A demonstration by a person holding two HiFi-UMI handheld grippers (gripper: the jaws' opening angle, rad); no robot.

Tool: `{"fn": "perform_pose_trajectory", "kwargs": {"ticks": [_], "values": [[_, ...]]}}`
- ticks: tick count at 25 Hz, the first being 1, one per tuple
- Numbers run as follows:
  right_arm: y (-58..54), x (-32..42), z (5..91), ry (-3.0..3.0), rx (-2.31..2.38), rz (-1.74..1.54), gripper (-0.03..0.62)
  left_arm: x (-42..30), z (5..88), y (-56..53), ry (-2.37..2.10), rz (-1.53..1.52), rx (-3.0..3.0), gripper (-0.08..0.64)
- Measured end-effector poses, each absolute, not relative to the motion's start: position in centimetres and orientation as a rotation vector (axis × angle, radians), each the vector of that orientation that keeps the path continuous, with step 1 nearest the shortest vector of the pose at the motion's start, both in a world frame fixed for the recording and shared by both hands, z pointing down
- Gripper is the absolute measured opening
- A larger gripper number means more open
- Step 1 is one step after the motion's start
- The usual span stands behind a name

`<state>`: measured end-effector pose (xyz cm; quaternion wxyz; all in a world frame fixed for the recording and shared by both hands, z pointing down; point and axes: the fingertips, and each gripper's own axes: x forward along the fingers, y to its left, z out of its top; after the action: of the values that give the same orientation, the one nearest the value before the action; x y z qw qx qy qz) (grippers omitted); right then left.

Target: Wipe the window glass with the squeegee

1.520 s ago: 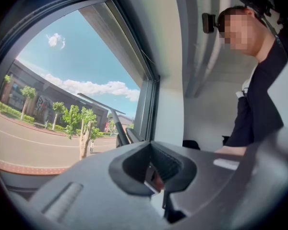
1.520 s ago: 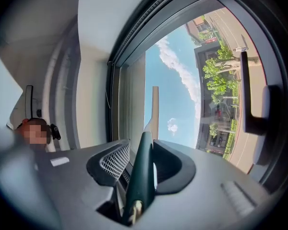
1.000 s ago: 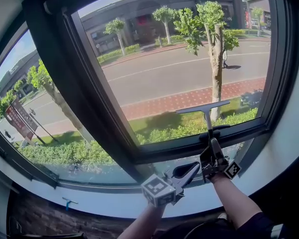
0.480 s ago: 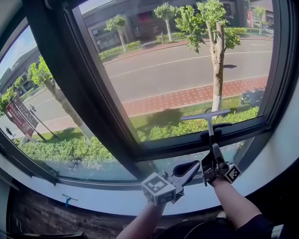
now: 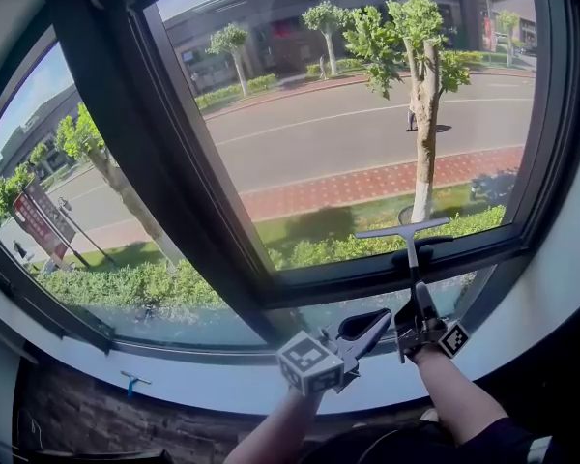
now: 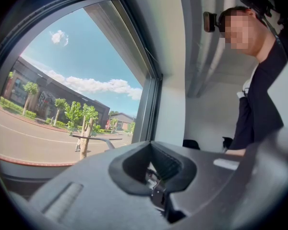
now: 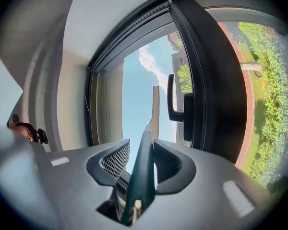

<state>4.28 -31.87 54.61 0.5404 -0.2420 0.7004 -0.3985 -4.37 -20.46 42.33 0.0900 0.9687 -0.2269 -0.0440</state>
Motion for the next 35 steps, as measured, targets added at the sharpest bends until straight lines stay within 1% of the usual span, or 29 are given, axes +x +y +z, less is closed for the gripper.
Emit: {"fn": "perform_pose_trajectory", "kwargs": {"ticks": [17,23,35], "values": [[-31.5,4.3,57.5,1.607,-0.650,-1.067,0.158,-4.7,43.0,-21.1,-0.695,-0.178,2.877,0.003],[-31.4,4.4,57.3,1.617,-0.672,-1.081,0.158,-4.8,42.4,-20.6,-0.684,-0.152,2.875,0.003],[-31.3,4.6,56.7,1.588,-0.657,-1.089,0.158,-4.9,43.1,-20.4,-0.678,-0.194,2.885,0.003]]}}
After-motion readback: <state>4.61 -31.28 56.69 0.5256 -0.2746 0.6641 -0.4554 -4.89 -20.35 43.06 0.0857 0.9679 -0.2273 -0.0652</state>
